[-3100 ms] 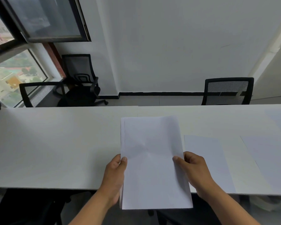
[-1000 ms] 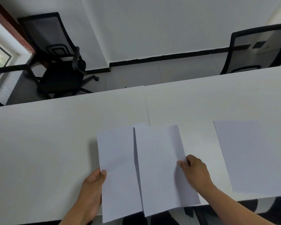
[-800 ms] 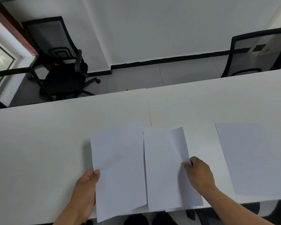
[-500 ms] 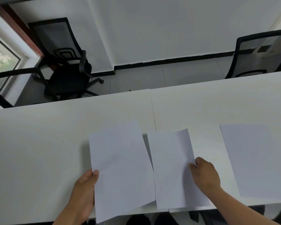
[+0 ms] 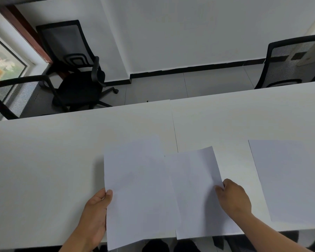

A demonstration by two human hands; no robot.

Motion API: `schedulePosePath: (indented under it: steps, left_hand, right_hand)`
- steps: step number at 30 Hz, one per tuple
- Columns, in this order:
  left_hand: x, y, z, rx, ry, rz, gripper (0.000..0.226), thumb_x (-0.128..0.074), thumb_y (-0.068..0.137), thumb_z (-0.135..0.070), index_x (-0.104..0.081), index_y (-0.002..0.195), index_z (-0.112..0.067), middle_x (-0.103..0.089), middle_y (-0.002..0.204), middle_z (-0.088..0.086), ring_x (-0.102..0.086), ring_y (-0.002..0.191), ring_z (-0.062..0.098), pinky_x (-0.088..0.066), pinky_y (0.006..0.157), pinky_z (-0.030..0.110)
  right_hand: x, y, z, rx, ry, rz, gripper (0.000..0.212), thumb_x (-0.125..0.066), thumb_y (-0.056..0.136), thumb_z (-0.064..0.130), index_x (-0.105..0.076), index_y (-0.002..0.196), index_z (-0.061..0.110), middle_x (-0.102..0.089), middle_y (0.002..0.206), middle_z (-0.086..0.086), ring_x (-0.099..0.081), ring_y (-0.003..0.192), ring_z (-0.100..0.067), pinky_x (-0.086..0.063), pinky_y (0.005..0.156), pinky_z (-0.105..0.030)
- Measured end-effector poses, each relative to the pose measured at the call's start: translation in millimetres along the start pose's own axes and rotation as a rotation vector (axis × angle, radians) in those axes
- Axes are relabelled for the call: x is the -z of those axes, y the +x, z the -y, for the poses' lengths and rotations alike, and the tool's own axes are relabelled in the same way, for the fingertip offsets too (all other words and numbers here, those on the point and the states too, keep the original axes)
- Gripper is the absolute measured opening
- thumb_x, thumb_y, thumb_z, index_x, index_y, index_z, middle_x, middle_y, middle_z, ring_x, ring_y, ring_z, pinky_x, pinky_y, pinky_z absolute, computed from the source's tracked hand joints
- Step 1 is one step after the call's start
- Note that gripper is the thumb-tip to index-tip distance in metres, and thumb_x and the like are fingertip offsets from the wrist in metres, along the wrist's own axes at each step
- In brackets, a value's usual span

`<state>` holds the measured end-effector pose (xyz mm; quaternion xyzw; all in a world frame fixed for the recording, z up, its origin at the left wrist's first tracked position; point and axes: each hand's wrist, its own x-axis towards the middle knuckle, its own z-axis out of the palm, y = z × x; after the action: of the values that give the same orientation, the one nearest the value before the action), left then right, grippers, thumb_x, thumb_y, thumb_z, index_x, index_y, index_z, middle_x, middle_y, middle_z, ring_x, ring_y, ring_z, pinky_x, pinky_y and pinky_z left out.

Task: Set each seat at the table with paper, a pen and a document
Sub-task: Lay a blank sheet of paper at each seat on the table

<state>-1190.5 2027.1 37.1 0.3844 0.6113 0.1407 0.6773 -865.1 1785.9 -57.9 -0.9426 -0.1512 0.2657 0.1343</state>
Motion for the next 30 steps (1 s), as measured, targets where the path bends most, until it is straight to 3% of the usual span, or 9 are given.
schedulePosePath:
  steps: [5, 11, 17, 25, 30]
  left_hand:
    - [-5, -4, 2, -0.003, 0.007, 0.010, 0.030, -0.051, 0.115, -0.019, -0.075, 0.132, -0.017, -0.081, 0.127, 0.010, -0.080, 0.111, 0.032, -0.055, 0.106, 0.055]
    - [-12, -7, 3, 0.004, 0.003, 0.030, 0.029, -0.052, 0.114, -0.018, -0.076, 0.131, -0.016, -0.081, 0.125, 0.011, -0.082, 0.107, 0.031, -0.058, 0.097, 0.048]
    - [-18, -9, 4, 0.006, 0.005, 0.033, 0.028, -0.052, 0.114, -0.017, -0.077, 0.128, -0.014, -0.082, 0.122, 0.012, -0.082, 0.103, 0.030, -0.059, 0.094, 0.047]
    - [-26, -7, 2, 0.009, 0.008, 0.049, 0.028, -0.054, 0.114, -0.019, -0.076, 0.130, -0.013, -0.081, 0.125, 0.013, -0.080, 0.112, 0.035, -0.058, 0.100, 0.051]
    - [-32, -11, -3, -0.004, 0.003, 0.055, 0.028, -0.054, 0.114, -0.019, -0.076, 0.130, -0.013, -0.081, 0.127, 0.012, -0.078, 0.116, 0.036, -0.055, 0.109, 0.057]
  right_hand:
    - [3, -3, 1, 0.002, -0.052, -0.010, 0.032, -0.056, 0.100, 0.034, -0.052, 0.077, 0.012, -0.060, 0.074, -0.002, -0.059, 0.075, -0.028, -0.053, 0.070, -0.038]
    - [3, -1, -1, 0.011, -0.141, -0.022, 0.032, -0.053, 0.101, 0.040, -0.053, 0.080, 0.015, -0.058, 0.080, 0.002, -0.054, 0.087, -0.029, -0.051, 0.078, -0.039]
    - [-2, 3, -4, -0.003, -0.100, -0.065, 0.034, -0.062, 0.097, 0.047, -0.056, 0.100, 0.014, -0.062, 0.098, -0.003, -0.054, 0.097, -0.030, -0.051, 0.082, -0.042]
    - [0, -6, -2, 0.021, -0.014, -0.156, 0.048, -0.078, 0.092, 0.041, -0.060, 0.116, 0.004, -0.064, 0.111, -0.015, -0.057, 0.107, -0.039, -0.050, 0.083, -0.047]
    - [1, -18, 16, 0.184, 0.054, -0.198, 0.037, -0.076, 0.094, 0.032, -0.066, 0.118, 0.006, -0.069, 0.110, -0.011, -0.060, 0.105, -0.036, -0.050, 0.084, -0.044]
